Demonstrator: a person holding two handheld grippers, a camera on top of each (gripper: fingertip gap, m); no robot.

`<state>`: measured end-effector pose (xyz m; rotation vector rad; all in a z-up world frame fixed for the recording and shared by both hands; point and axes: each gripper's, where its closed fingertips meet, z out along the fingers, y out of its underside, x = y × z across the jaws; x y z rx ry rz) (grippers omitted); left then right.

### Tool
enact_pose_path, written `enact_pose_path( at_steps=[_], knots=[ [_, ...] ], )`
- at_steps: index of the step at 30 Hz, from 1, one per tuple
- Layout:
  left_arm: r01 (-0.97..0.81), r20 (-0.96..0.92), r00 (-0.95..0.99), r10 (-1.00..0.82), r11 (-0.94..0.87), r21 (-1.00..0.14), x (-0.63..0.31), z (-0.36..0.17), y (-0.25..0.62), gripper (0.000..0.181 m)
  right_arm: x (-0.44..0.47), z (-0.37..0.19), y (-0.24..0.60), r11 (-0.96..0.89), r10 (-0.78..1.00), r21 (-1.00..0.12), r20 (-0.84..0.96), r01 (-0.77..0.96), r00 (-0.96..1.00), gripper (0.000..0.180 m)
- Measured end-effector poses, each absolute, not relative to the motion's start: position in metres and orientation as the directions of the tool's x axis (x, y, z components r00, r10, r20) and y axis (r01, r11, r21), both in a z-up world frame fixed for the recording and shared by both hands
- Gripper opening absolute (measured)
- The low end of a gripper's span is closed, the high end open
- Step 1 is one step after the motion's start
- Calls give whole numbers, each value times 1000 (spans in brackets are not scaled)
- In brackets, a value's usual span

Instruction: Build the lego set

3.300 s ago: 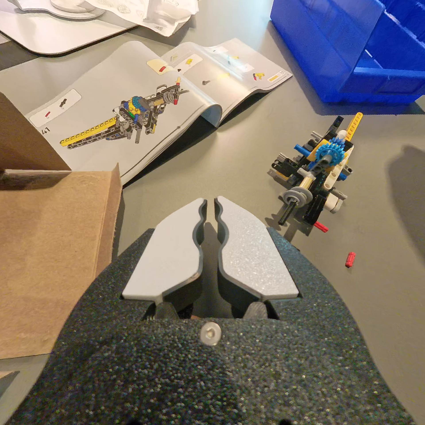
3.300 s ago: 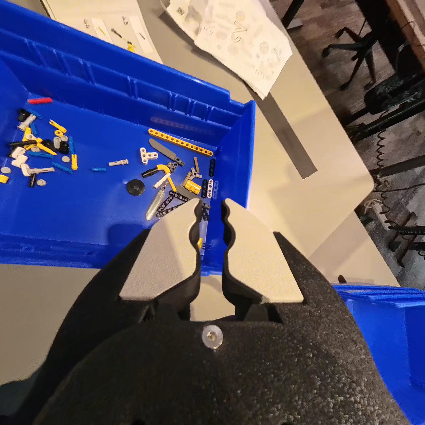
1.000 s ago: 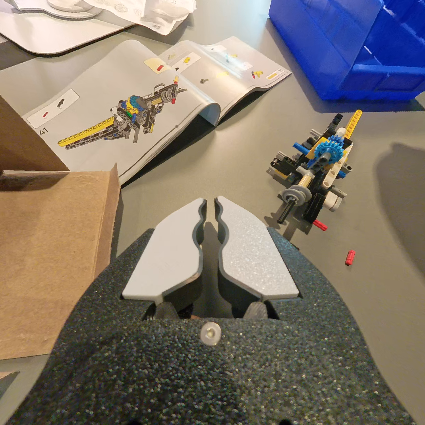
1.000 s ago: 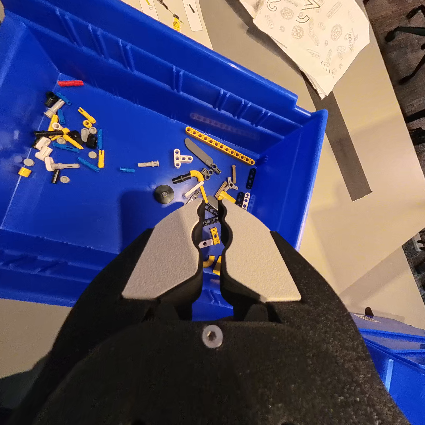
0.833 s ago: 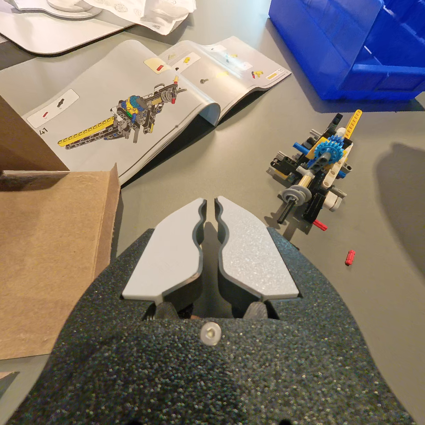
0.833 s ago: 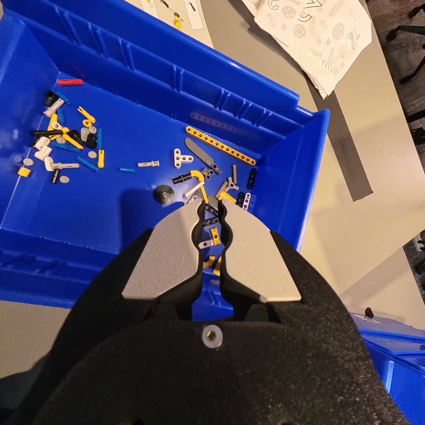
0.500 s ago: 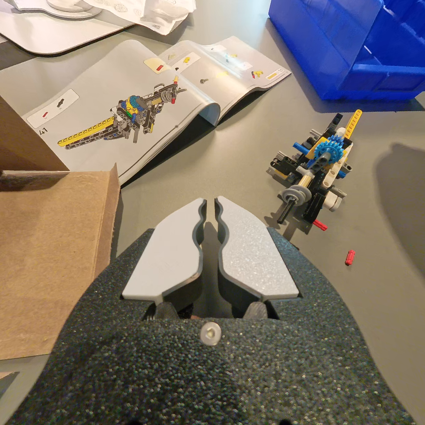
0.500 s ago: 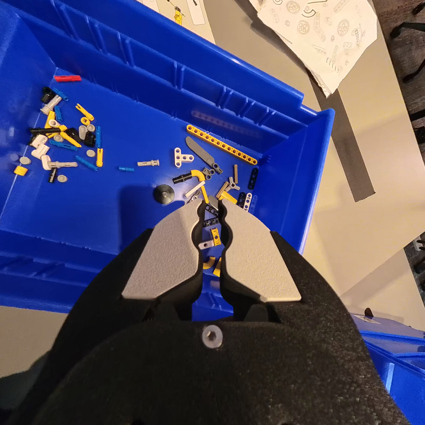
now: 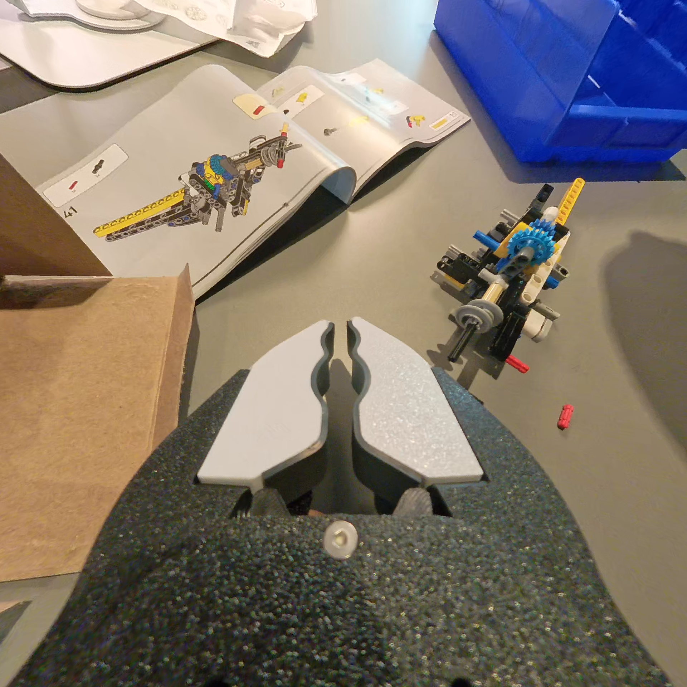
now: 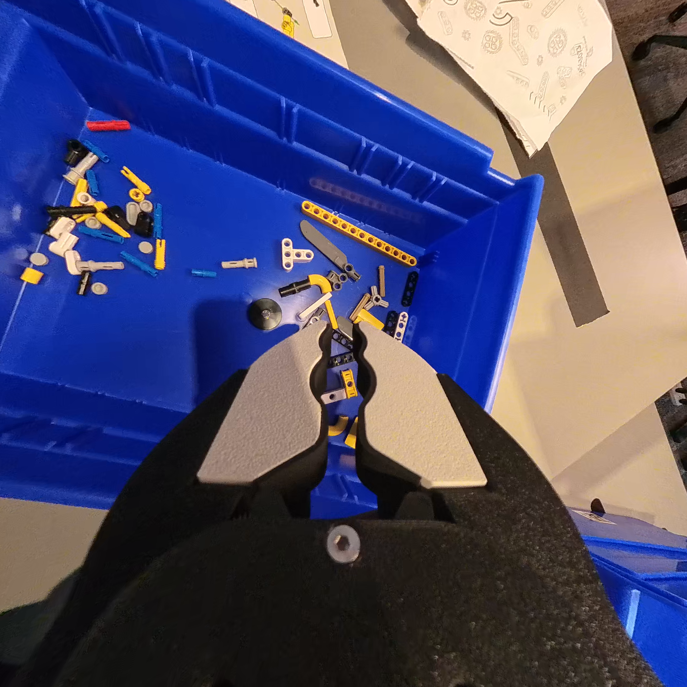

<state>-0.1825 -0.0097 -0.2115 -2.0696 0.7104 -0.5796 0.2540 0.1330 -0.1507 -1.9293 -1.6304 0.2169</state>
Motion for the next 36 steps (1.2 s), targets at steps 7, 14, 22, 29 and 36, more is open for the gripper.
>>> enact_pose_path(
  at_steps=[7,14,22,29,36],
  knots=[
    [-273,142,731,-667,-477,-835,-182,-211,-10,6,250,-156,129,-60,947,-523,239,850,214,10],
    [-271,143,731,-667,-477,-836,-183,-211,-10,6,236,-161,119,-10,955,-496,253,869,155,10],
    [-275,141,731,-668,-477,-835,-183,-212,-10,6,210,-166,104,121,954,-477,299,870,31,10],
    [-265,154,730,-666,-483,-835,-183,-211,-9,6,206,-168,103,127,956,-485,293,865,24,10],
    [-264,157,729,-667,-485,-834,-183,-211,-10,6,203,-174,102,136,958,-475,288,870,7,10]
  ],
)
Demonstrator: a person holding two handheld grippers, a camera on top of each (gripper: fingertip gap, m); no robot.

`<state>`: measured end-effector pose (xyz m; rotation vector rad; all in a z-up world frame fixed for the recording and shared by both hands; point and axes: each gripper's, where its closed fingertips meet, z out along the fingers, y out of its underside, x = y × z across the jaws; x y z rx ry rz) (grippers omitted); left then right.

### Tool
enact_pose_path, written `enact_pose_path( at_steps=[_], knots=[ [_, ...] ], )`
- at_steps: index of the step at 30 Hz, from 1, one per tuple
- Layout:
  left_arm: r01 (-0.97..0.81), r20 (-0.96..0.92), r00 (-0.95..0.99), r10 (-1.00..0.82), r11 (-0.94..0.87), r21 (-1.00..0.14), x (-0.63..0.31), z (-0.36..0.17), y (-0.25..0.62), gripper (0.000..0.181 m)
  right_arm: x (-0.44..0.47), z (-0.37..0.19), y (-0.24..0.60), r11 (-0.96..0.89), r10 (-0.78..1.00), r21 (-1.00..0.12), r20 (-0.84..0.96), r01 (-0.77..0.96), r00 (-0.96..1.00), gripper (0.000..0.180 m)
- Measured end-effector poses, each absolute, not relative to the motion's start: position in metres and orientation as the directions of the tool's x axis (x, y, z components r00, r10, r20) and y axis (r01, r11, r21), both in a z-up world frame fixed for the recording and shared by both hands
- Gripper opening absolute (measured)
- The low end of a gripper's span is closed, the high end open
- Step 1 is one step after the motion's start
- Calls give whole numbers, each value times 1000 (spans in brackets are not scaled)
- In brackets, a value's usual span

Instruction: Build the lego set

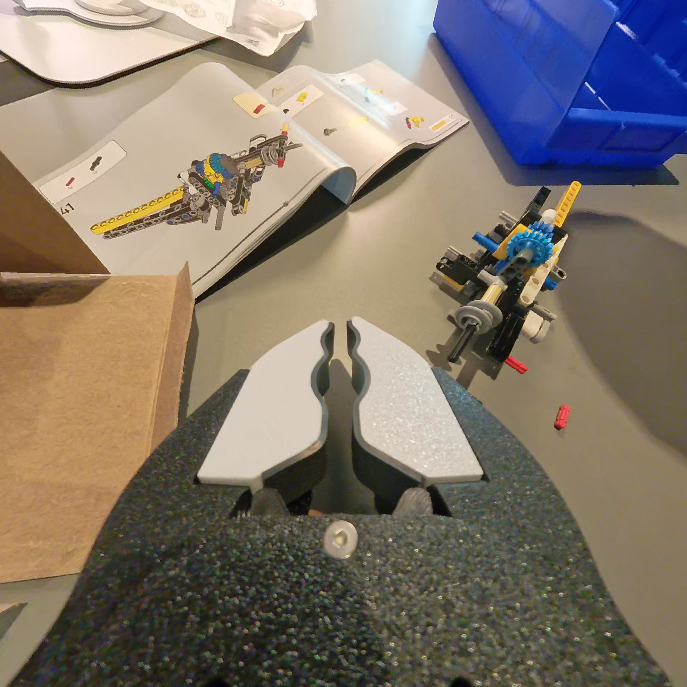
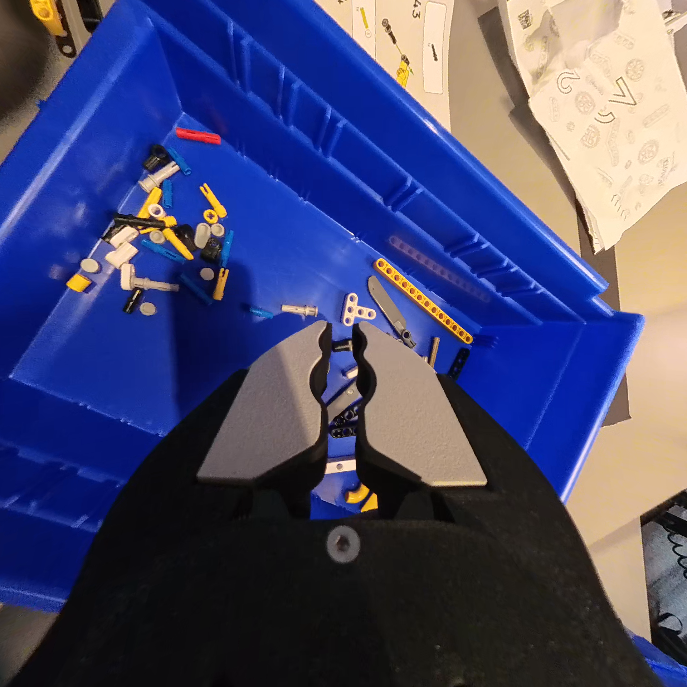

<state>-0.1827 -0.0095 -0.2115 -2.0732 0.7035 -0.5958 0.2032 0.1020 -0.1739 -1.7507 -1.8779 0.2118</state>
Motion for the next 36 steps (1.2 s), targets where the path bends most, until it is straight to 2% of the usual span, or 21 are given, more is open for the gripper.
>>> enact_pose_path(
  at_steps=[36],
  knots=[
    [-248,179,728,-661,-499,-830,-183,-211,-9,6,202,-183,99,157,955,-420,296,894,-29,10]
  ],
)
